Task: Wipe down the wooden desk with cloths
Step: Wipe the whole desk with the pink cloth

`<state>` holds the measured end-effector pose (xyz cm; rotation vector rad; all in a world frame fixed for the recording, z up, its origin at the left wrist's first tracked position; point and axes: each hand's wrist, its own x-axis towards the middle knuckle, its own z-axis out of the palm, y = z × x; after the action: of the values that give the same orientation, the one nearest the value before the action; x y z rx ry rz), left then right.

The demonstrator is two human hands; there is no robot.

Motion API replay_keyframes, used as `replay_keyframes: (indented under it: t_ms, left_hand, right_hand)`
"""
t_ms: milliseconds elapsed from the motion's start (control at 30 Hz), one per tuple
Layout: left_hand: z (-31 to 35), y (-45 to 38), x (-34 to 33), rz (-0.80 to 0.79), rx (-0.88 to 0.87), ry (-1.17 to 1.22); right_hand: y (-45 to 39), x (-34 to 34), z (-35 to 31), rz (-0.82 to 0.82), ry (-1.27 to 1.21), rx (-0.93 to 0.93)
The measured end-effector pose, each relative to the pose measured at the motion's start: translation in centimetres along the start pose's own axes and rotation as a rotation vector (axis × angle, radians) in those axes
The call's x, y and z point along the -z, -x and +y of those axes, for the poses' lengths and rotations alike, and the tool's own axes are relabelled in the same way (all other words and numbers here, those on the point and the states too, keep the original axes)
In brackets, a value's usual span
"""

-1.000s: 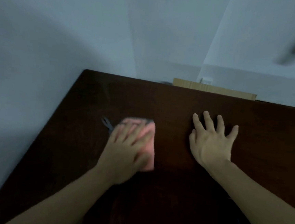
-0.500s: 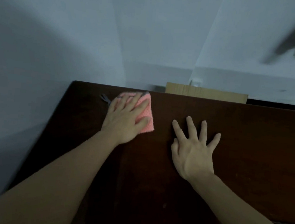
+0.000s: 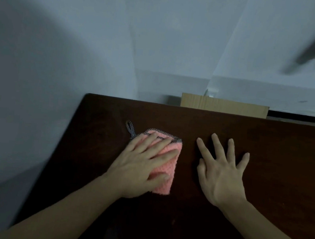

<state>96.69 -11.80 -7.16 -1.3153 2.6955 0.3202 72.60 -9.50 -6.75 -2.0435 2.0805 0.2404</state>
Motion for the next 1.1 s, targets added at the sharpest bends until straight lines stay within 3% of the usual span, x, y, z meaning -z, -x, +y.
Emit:
replay_keyframes:
  t_ms: [67,233,400,500,667,800,967,1100]
  left_hand:
    - [-1.7,-1.3,0.4,0.022,0.053,-0.008]
    - [-7.0,-6.2,1.4,0.118,0.425,0.042]
    - [-6.6,-6.5,1.5,0.131,0.522,0.076]
    - [-4.3,-3.6,1.0,0.122,0.484,0.058]
    - [-0.2,3.8,-1.0,0.068,0.194,0.064]
    - [-2.9,4.3,-1.2,0.043,0.088,0.041]
    - [-7.9,-0.3,0.0,0.172,0.371,0.02]
    - [-10.3,-3.0,0.2,0.182,0.598,0.062]
  right_hand:
    - [0.0,-0.1,0.1,0.001,-0.001,0.003]
    - [0.0,-0.2,0.2,0.019,-0.006,0.009]
    - [0.0,-0.4,0.1,0.042,-0.033,0.017]
    - [-0.1,-0.5,0.1,0.034,-0.024,0.015]
    - [0.0,-0.1,-0.1,0.022,-0.03,0.006]
    - [0.1,-0.1,0.0,0.003,0.003,-0.004]
    - [0.0,-0.3,0.3,0.013,0.007,0.007]
    - [-0.1,-0.2,0.3,0.016,-0.029,0.021]
